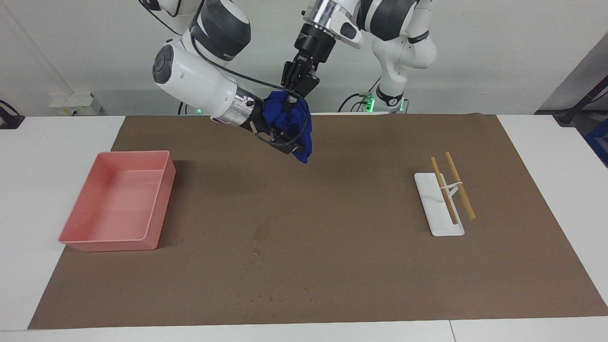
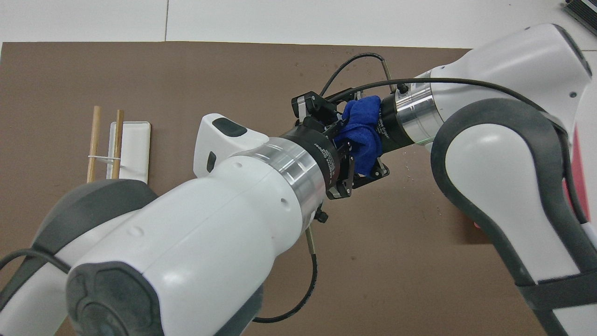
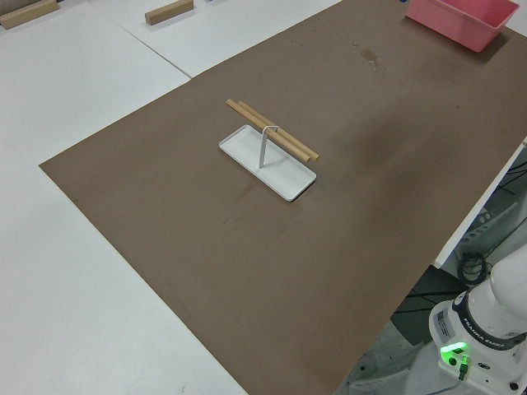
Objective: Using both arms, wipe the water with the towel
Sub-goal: 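Grasp the towel with the right gripper while the left gripper holds it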
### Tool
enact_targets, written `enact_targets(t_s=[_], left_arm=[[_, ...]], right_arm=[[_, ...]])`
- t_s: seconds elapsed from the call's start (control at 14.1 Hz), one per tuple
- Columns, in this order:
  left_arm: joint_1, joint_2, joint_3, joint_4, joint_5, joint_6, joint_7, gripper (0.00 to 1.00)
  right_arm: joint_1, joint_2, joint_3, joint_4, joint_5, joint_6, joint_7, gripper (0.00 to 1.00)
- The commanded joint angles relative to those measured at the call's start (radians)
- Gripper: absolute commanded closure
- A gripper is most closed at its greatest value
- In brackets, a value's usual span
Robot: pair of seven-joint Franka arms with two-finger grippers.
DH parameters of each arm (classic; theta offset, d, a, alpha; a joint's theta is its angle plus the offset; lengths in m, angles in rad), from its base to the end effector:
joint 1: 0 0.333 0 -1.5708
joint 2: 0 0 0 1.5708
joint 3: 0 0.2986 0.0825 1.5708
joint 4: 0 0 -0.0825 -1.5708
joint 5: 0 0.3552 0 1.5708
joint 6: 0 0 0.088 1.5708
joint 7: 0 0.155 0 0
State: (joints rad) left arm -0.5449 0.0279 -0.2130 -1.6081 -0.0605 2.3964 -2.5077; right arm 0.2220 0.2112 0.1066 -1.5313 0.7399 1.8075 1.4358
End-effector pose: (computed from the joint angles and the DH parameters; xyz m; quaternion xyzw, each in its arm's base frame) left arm 0.4506 -0.4273 0.6372 0.5840 0.7213 -0.0530 0.3686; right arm 0.5518 0.2750 0.5154 -0.7500 0.5512 0.2620 0.2551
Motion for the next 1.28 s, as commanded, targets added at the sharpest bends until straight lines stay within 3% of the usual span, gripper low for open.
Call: enact_targets(t_s=[0.0, 0.85, 0.92, 1.06, 1.14, 1.21], left_arm=[[-0.007, 0.001, 0.0, -0.009, -0.009, 0.017, -0.003, 1.0], [-0.001, -0.009, 0.0, -0.032, -0.009, -0.003, 0.013, 1.0], [0.0, -0.014, 0.0, -0.045, -0.009, -0.019, 0.021, 0.94], [0.005, -0.026, 0.001, -0.058, -0.009, -0.049, 0.036, 0.64], [0.005, -0.029, 0.003, -0.061, -0.009, -0.062, 0.049, 0.59], [0.006, -0.031, 0.004, -0.061, -0.009, -0.083, 0.056, 0.4]], right_arm=[[0.011, 0.004, 0.001, 0.019, 0.027, 0.026, 0.018, 1.0], [0.031, -0.004, 0.001, 0.022, -0.028, 0.059, 0.018, 1.0], [0.031, -0.004, 0.001, 0.022, -0.037, 0.059, 0.018, 1.0], [0.031, -0.004, 0.001, 0.022, -0.042, 0.059, 0.018, 1.0], [0.031, -0.004, 0.001, 0.022, -0.043, 0.059, 0.018, 1.0], [0.031, -0.004, 0.001, 0.022, -0.043, 0.059, 0.018, 1.0]])
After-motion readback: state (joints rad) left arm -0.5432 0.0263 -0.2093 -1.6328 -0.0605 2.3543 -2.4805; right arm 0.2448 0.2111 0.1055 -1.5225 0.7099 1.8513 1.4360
